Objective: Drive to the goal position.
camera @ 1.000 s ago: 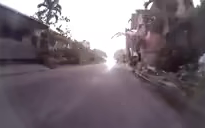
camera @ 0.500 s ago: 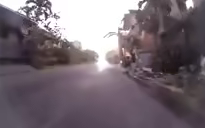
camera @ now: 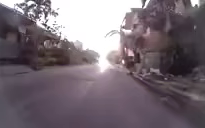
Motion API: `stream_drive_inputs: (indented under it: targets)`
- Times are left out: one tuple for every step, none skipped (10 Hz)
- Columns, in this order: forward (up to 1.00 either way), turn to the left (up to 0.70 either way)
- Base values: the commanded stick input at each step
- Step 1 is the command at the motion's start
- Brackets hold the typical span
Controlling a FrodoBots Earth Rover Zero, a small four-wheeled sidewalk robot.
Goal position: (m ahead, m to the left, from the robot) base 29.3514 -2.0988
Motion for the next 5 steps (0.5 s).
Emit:
stream_drive_inputs:
  targets:
    - [1.0,0.0]
    - [1.0,0.0]
    - [1.0,0.0]
    - [1.0,0.0]
    - [1.0,0.0]
